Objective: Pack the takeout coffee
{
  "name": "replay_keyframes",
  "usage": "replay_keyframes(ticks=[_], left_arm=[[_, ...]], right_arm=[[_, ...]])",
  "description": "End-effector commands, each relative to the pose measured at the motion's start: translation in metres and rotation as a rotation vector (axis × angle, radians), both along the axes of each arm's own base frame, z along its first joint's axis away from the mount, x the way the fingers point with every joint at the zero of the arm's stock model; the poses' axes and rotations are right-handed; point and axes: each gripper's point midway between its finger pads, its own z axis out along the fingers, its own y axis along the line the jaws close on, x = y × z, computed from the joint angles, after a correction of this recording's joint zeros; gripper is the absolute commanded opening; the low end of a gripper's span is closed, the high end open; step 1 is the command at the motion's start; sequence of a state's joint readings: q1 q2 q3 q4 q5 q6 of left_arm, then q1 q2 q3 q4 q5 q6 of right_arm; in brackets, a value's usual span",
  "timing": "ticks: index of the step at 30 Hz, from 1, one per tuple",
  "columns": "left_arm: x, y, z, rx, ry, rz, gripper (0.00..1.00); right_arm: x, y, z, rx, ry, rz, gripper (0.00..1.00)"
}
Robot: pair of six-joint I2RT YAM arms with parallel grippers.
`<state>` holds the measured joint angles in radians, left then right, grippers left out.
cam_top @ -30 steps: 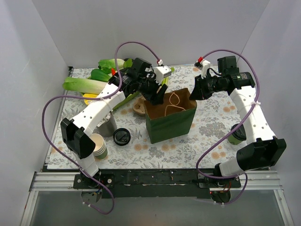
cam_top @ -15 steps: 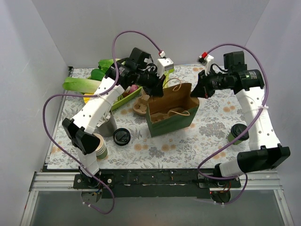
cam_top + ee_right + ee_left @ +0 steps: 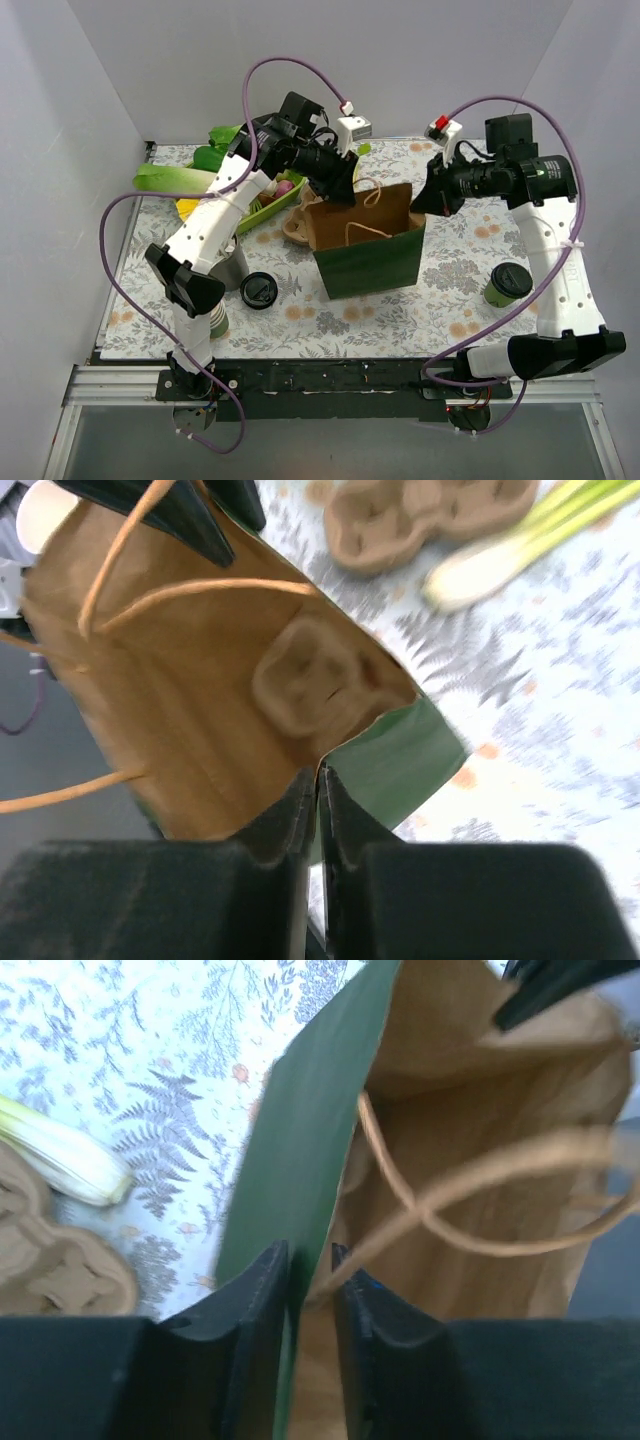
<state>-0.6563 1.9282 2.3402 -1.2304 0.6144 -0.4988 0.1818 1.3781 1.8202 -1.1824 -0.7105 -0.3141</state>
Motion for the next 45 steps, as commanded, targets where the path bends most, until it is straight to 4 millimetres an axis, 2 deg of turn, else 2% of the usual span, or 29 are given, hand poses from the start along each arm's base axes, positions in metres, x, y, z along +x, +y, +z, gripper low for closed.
replay_keyframes(ticks=[1,2,4,5,8,9,10,13,14,15,17,21,22,23,24,25,26,30,33,36,40,42,43,45], left_arm=[[0.003,-0.002,-0.013,0.010,0.043,0.016,0.44],[0.007,-0.002,-0.015,0.016,0.037,0.026,0.59],[0.019,0.001,-0.016,0.035,0.000,0.084,0.81],[0.021,0.003,-0.019,0.044,-0.010,0.100,0.84],[0.031,0.008,0.000,-0.007,-0.085,0.149,0.89],[0.036,0.005,0.014,-0.055,-0.127,0.158,0.89],[0.034,0.010,0.035,-0.103,-0.171,0.171,0.89],[0.042,0.012,0.071,-0.215,-0.276,0.221,0.93],[0.036,0.019,0.093,-0.260,-0.330,0.234,0.94],[0.041,0.019,0.101,-0.290,-0.368,0.256,0.96],[0.038,0.024,0.116,-0.315,-0.408,0.267,0.98],[0.041,0.034,0.117,-0.275,-0.440,0.297,0.98],[0.043,0.036,0.110,-0.255,-0.444,0.301,0.98],[0.044,0.038,0.107,-0.244,-0.446,0.306,0.98],[0.041,0.041,0.108,-0.241,-0.453,0.311,0.98],[0.043,0.043,0.101,-0.222,-0.452,0.316,0.98],[0.043,0.045,0.100,-0.216,-0.454,0.321,0.98],[0.042,0.054,0.091,-0.178,-0.463,0.341,0.98],[0.041,0.057,0.088,-0.164,-0.467,0.342,0.98],[0.041,0.059,0.083,-0.150,-0.467,0.343,0.98],[0.040,0.059,0.077,-0.141,-0.459,0.340,0.98],[0.041,0.059,0.073,-0.136,-0.456,0.340,0.98],[0.041,0.058,0.071,-0.133,-0.455,0.335,0.98],[0.043,0.058,0.066,-0.126,-0.449,0.335,0.98]], right_arm=[[-0.011,-0.003,-0.049,-0.038,0.152,0.026,0.34],[-0.010,-0.006,-0.058,-0.042,0.181,0.014,0.56],[-0.001,-0.013,-0.057,-0.055,0.170,-0.037,0.91],[0.003,-0.015,-0.049,-0.057,0.131,-0.035,0.92],[0.014,-0.016,-0.033,-0.072,0.028,0.008,0.94],[0.018,-0.014,-0.017,-0.066,-0.041,0.030,0.95],[0.021,-0.012,-0.012,-0.059,-0.074,0.057,0.95],[0.033,-0.006,0.007,-0.054,-0.242,0.136,0.97],[0.039,-0.003,0.012,-0.044,-0.296,0.161,0.98],[0.042,-0.001,0.012,-0.048,-0.349,0.204,0.97],[0.042,0.008,0.014,-0.005,-0.389,0.276,0.97],[0.055,0.026,0.006,0.033,-0.404,0.380,0.98],[0.058,0.032,-0.010,0.031,-0.369,0.429,0.97],[0.060,0.036,-0.005,0.031,-0.385,0.451,0.97],[0.060,0.038,-0.009,0.032,-0.372,0.474,0.97],[0.060,0.042,-0.023,0.033,-0.330,0.521,0.96],[0.060,0.044,-0.021,0.029,-0.328,0.536,0.96],[0.064,0.054,-0.045,0.016,-0.287,0.576,0.95],[0.066,0.059,-0.058,0.007,-0.247,0.587,0.93],[0.070,0.062,-0.065,0.013,-0.197,0.572,0.82],[0.071,0.061,-0.066,0.009,-0.173,0.554,0.50],[0.068,0.060,-0.065,0.003,-0.177,0.555,0.45],[0.065,0.058,-0.065,-0.003,-0.176,0.554,0.34],[0.063,0.056,-0.064,-0.018,-0.182,0.549,0.19]])
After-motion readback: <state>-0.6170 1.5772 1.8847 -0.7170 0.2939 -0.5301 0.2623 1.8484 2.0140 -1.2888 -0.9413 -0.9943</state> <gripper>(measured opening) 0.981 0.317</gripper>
